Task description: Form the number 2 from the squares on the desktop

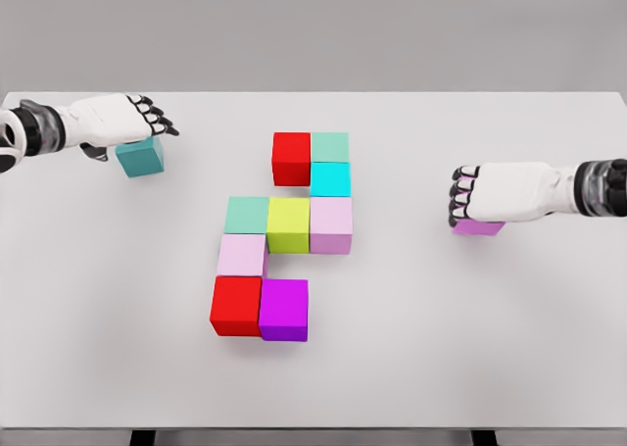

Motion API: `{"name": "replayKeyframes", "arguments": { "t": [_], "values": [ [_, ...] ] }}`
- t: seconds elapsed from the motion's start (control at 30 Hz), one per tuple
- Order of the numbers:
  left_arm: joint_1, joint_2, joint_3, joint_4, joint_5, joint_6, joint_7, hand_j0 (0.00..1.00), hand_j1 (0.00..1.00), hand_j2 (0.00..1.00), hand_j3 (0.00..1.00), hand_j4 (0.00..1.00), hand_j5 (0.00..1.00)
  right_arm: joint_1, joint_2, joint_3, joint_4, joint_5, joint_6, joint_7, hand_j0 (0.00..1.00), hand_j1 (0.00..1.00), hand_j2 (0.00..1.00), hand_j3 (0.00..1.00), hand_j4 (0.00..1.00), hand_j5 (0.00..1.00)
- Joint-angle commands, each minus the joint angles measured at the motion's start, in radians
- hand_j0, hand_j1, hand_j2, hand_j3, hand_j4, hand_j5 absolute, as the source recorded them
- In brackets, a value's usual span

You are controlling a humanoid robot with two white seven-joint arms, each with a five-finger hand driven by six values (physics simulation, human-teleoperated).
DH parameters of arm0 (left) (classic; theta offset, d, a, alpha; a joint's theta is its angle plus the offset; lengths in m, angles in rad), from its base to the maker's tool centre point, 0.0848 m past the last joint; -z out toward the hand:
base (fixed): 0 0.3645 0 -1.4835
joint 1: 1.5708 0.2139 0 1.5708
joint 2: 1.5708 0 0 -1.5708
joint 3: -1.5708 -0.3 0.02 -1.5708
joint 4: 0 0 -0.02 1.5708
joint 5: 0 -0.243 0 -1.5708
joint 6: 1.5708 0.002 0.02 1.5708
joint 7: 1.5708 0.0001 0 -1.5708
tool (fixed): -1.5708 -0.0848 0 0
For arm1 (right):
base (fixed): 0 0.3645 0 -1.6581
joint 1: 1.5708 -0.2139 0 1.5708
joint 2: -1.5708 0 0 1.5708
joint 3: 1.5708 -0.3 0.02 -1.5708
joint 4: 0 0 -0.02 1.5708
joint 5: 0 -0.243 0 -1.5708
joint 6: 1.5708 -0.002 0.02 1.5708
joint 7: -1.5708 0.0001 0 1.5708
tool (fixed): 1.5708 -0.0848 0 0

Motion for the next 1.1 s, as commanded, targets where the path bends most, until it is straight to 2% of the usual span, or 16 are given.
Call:
{"name": "replayKeyframes", "arguments": {
  "t": [0.0, 0.07, 0.13, 0.3, 0.57, 0.63, 0.7, 0.77, 0.8, 1.07],
  "values": [
    [0.0, -0.011, 0.002, 0.018, -0.002, 0.001, 0.0, 1.0, 1.0, 1.0, 1.0, 1.0, 1.0, 0.0, -0.018, -0.003, -0.033, -0.017, 0.002, -0.001, 0.69, 0.69, 0.69, 0.69, 0.69, 0.69],
    [-0.005, -0.023, 0.002, 0.037, -0.003, 0.001, 0.0, 1.0, 1.0, 1.0, 1.0, 1.0, 1.0, 0.002, -0.018, -0.003, -0.048, -0.022, 0.002, -0.001, 0.69, 0.69, 0.69, 0.69, 0.69, 0.69],
    [-0.005, -0.027, 0.002, 0.038, -0.009, 0.001, 0.0, 1.0, 1.0, 1.0, 1.0, 1.0, 1.0, 0.003, -0.06, -0.002, -0.108, -0.048, 0.002, -0.001, 0.69, 0.69, 0.69, 0.69, 0.69, 0.69],
    [-0.006, -0.039, 0.002, 0.072, -0.009, 0.001, 0.0, 1.0, 1.0, 1.0, 1.0, 1.0, 1.0, 0.021, -0.066, 0.004, -0.134, -0.074, 0.002, -0.001, 0.69, 0.69, 0.69, 0.69, 0.69, 0.69],
    [-0.006, -0.051, 0.002, 0.083, -0.023, 0.001, -0.001, 0.99, 0.99, 0.99, 0.99, 0.99, 0.99, 0.066, -0.052, 0.01, -0.135, -0.146, 0.002, -0.002, 0.69, 0.69, 0.69, 0.69, 0.69, 0.69],
    [-0.006, -0.051, 0.002, 0.083, -0.023, 0.001, -0.004, 0.9, 0.9, 0.9, 0.9, 0.9, 0.9, 0.067, -0.053, 0.01, -0.135, -0.174, 0.002, -0.002, 0.69, 0.69, 0.69, 0.69, 0.69, 0.69],
    [-0.006, -0.051, 0.002, 0.083, -0.023, 0.001, -0.052, 0.72, 0.72, 0.72, 0.72, 0.72, 0.72, 0.081, -0.05, 0.01, -0.135, -0.201, 0.002, -0.002, 0.69, 0.69, 0.69, 0.69, 0.69, 0.69],
    [-0.006, -0.051, 0.002, 0.083, -0.023, 0.001, -0.059, 0.69, 0.69, 0.69, 0.69, 0.69, 0.69, 0.089, -0.049, 0.012, -0.135, -0.211, 0.002, -0.002, 0.69, 0.69, 0.69, 0.69, 0.69, 0.69],
    [-0.006, -0.051, 0.002, 0.083, -0.022, 0.001, -0.059, 0.64, 0.64, 0.64, 0.64, 0.64, 0.64, 0.091, -0.043, 0.012, -0.135, -0.214, 0.002, -0.005, 0.69, 0.69, 0.69, 0.69, 0.69, 0.69],
    [-0.015, -0.051, 0.005, 0.083, -0.009, 0.001, -0.059, 0.65, 0.65, 0.65, 0.65, 0.65, 0.65, 0.11, 0.051, 0.024, -0.135, -0.227, 0.002, 0.001, 0.69, 0.69, 0.69, 0.69, 0.69, 0.69]
  ]
}}
